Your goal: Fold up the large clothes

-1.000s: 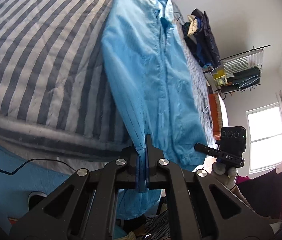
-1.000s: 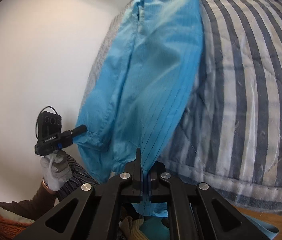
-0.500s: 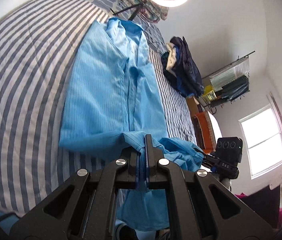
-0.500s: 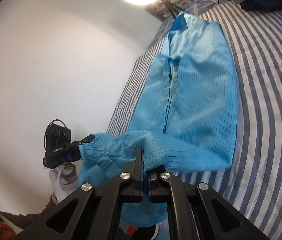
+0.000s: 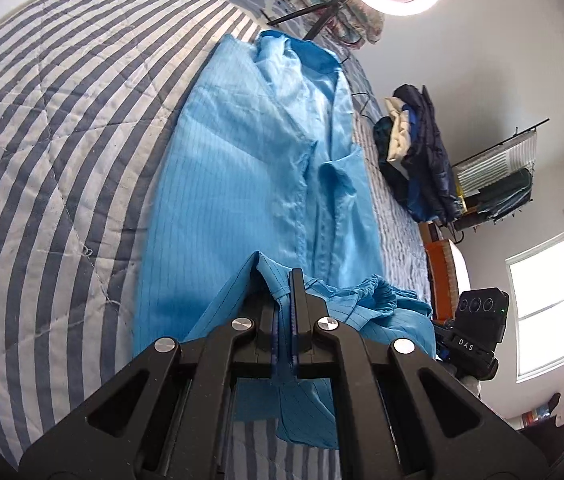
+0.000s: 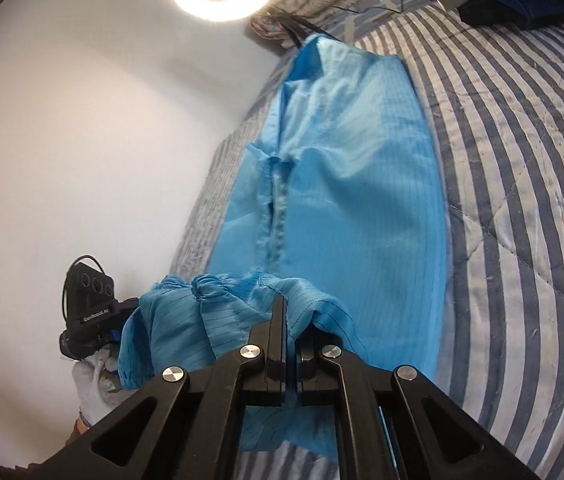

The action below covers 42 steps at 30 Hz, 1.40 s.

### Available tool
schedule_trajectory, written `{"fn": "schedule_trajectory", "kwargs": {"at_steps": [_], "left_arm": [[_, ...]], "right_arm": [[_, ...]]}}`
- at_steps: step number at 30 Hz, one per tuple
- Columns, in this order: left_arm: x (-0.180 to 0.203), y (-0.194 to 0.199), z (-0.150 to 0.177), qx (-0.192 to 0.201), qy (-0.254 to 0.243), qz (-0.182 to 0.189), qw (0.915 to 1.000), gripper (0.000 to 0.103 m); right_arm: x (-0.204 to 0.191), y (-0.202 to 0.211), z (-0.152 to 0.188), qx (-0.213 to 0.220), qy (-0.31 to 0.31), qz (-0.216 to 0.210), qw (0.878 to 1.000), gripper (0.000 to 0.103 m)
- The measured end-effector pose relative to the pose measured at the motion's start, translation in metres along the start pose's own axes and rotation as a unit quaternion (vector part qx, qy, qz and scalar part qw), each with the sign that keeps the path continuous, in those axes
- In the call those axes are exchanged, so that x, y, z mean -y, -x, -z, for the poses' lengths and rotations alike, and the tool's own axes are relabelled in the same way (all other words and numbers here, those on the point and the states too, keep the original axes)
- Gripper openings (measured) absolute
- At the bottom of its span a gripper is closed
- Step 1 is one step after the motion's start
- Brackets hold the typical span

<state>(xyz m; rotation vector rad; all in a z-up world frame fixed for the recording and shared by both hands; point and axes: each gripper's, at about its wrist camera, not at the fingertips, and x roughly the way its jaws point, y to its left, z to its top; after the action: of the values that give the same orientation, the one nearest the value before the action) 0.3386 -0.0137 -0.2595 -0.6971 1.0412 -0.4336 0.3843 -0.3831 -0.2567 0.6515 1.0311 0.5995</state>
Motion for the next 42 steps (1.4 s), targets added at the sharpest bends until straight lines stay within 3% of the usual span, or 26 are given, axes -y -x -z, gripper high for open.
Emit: {"fn": "schedule_trajectory", "kwargs": {"at_steps": [5,8,9,12,13,18,22,26,28,33,38,42], "left_arm": [[-0.011,-0.017,-0.004,-0.004,0.012,-0.016,0.9998,0.001],[-0.012,-0.023,-0.005,-0.008,0.005,-0.025,0.9997,0.001],[-0.013,-0.023,-0.005,-0.006,0.007,-0.027,0.9996,0.001],[-0.016,-0.021,-0.007,-0.007,0.009,-0.032,0.9994,0.014],[-0.017,-0.019,-0.007,-0.006,0.008,-0.029,0.9995,0.021],[-0.015,0.008,-0.007,0.019,-0.022,-0.037,0.9989,0.034],[-0.007,0.034,-0.001,0.031,-0.052,-0.028,0.9978,0.034],[0.011,0.044,0.019,-0.008,-0.117,-0.004,0.9931,0.035],[0.016,0.038,0.027,-0.021,-0.130,-0.011,0.9912,0.034],[0.017,0.003,0.022,-0.057,-0.120,-0.029,0.9907,0.035],[0.005,-0.028,-0.007,-0.051,-0.082,-0.066,0.9931,0.034],[0.007,-0.040,-0.034,-0.037,-0.095,-0.082,0.9914,0.035]], "right_arm": [[0.010,-0.003,-0.002,-0.008,-0.010,0.002,1.000,0.001],[0.010,-0.006,-0.004,-0.015,-0.006,0.008,1.000,0.007],[0.010,-0.006,-0.005,-0.017,-0.006,0.010,1.000,0.013],[0.010,0.001,-0.006,-0.013,-0.006,0.009,1.000,0.034],[0.009,0.004,-0.007,-0.013,-0.003,0.008,1.000,0.035],[-0.002,0.038,-0.004,0.006,0.031,0.004,0.999,0.042],[-0.020,0.064,0.010,0.002,0.095,0.003,0.995,0.042],[-0.037,0.061,0.034,-0.037,0.160,0.013,0.986,0.034],[-0.041,0.048,0.044,-0.058,0.179,0.030,0.982,0.032],[-0.048,0.014,0.048,-0.088,0.204,0.069,0.973,0.032],[-0.054,-0.011,0.027,-0.098,0.219,0.120,0.963,0.032],[-0.049,-0.014,0.001,-0.075,0.205,0.130,0.967,0.032]]}}
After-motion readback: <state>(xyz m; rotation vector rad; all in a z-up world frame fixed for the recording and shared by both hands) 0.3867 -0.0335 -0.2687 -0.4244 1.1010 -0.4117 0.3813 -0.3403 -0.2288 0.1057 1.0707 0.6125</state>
